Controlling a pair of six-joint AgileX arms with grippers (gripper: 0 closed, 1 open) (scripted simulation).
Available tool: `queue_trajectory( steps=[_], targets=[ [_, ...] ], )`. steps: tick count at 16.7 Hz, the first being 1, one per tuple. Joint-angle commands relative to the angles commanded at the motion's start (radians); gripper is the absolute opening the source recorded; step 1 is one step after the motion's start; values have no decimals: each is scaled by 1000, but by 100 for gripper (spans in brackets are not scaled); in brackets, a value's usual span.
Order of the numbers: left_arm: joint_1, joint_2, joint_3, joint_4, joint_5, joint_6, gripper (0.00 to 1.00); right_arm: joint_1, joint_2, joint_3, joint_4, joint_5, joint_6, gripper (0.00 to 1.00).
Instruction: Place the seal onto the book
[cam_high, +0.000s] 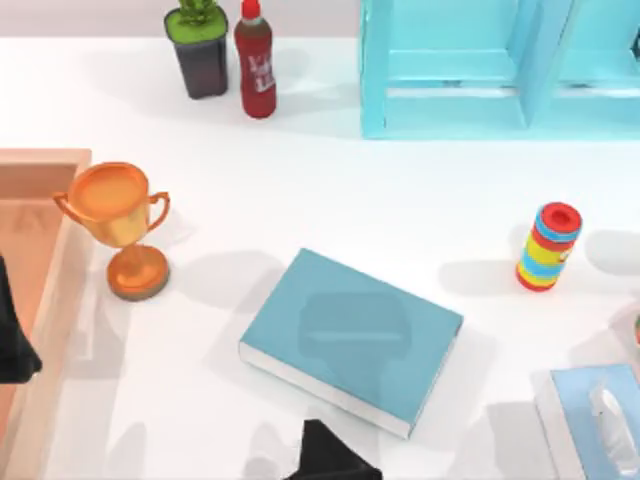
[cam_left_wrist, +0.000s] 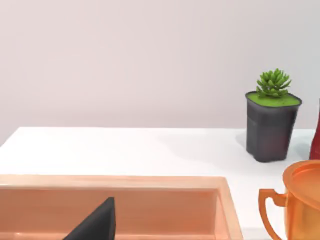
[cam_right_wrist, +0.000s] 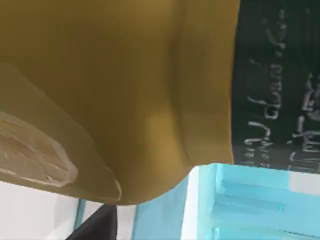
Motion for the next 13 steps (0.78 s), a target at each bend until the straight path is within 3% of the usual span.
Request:
queue_trajectory(
  steps=[6, 13],
  targets=[
    [0, 0, 0, 0, 0, 0, 100, -114, -327, -256, 92, -327, -77, 100],
    [0, 0, 0, 0, 0, 0, 100, -624, -907, -602, 256, -739, -102, 100]
  ],
)
